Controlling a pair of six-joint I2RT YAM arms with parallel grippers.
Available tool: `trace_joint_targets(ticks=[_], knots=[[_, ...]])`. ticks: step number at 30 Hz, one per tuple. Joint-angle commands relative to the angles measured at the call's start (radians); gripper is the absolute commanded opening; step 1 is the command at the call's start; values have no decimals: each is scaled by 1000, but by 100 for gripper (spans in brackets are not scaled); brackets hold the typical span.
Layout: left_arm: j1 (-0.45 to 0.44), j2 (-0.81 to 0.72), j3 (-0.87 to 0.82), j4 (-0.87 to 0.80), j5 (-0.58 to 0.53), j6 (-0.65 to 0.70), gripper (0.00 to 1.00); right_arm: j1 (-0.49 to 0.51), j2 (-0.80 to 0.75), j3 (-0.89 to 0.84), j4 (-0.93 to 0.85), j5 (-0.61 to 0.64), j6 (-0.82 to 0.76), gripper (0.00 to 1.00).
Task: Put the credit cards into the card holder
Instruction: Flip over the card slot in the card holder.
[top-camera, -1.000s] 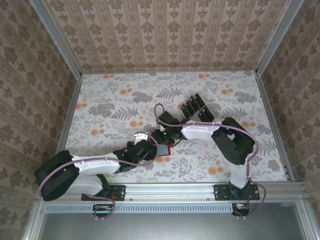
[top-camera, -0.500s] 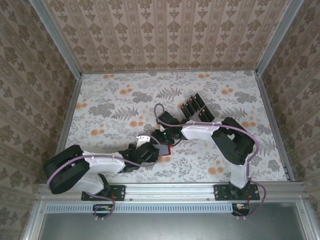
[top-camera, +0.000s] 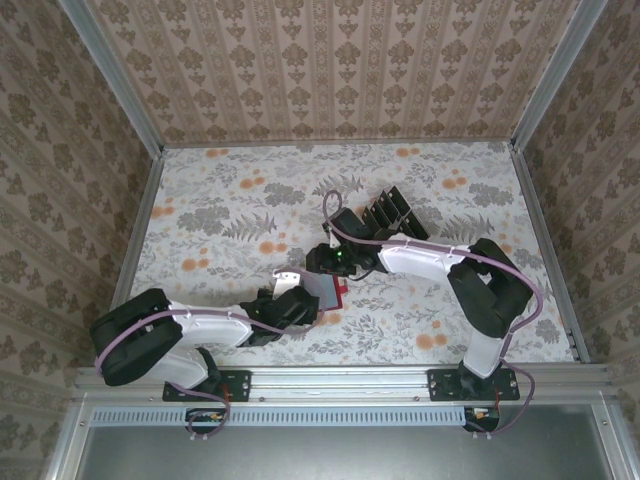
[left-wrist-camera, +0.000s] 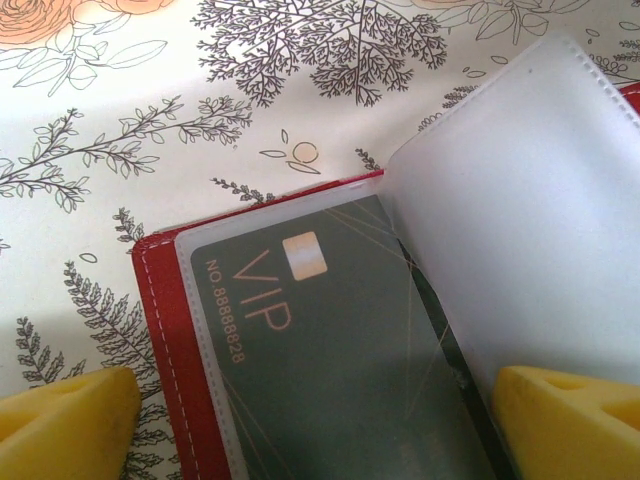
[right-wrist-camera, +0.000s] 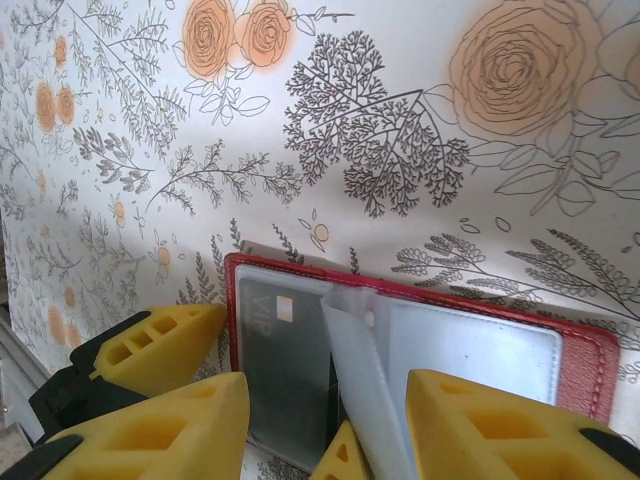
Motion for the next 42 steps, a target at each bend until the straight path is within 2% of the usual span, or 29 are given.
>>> trace_joint_targets(ticks=[1, 12, 16, 24, 30, 35, 42], knots=[[-9, 18, -11, -41, -9, -24, 100, -3, -10, -39, -13, 11, -2, 47], [-9, 10, -20, -36, -16, -24, 100, 7, 51, -51, 36, -48, 17, 48], [-9, -49, -20, -68, -37, -16, 100, 20, 55, -43, 37, -59, 21, 47], [-1, -452, -64, -302, -158, -92, 100, 79, 59, 1, 25, -59, 45, 48], [35, -729, -115, -468, -170, -140, 100, 138, 124, 92, -1, -38, 61, 48], [57, -838, -151, -525, -154, -162, 100, 177, 195, 178, -41, -18, 64, 48], [68, -853, -153, -544, -137, -161, 100, 193, 268, 239, -71, 1, 63, 48]])
